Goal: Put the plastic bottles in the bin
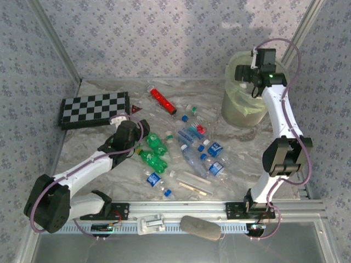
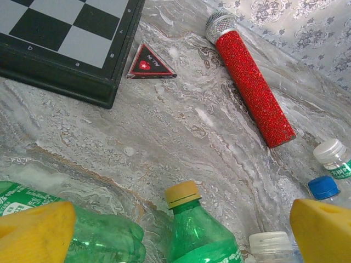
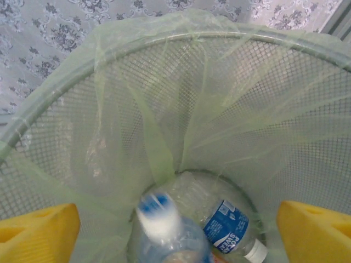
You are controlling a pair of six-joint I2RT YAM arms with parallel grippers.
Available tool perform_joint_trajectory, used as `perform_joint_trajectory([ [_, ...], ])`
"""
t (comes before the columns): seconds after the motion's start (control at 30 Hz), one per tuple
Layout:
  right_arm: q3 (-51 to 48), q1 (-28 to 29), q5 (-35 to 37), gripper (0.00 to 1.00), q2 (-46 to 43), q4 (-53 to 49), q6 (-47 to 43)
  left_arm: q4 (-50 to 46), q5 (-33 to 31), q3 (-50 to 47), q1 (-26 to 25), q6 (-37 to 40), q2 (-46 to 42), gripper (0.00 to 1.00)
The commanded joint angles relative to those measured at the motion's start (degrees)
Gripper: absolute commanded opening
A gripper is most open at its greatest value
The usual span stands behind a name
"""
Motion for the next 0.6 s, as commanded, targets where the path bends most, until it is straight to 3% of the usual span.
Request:
perform_joint_trajectory([
  [0.0,1.4,0.3,-1.1,0.99,-2.3,0.5,-0.7,-0.8,-0.1,0.7,0.1,-0.6,0.2,1.00],
  [0.23,-2.4,5.2,0.0,0.99,-9.6,5.3,-4.8,-1.5,-1.1,2.1,0.2,0.6,1.0,1.00],
  [0.57,-10.7,19.4,1.7,0.99,-18.7,7.5,-11.2,-3.0,-4.0,2.4,3.5,-1.2,-0.4,1.00],
])
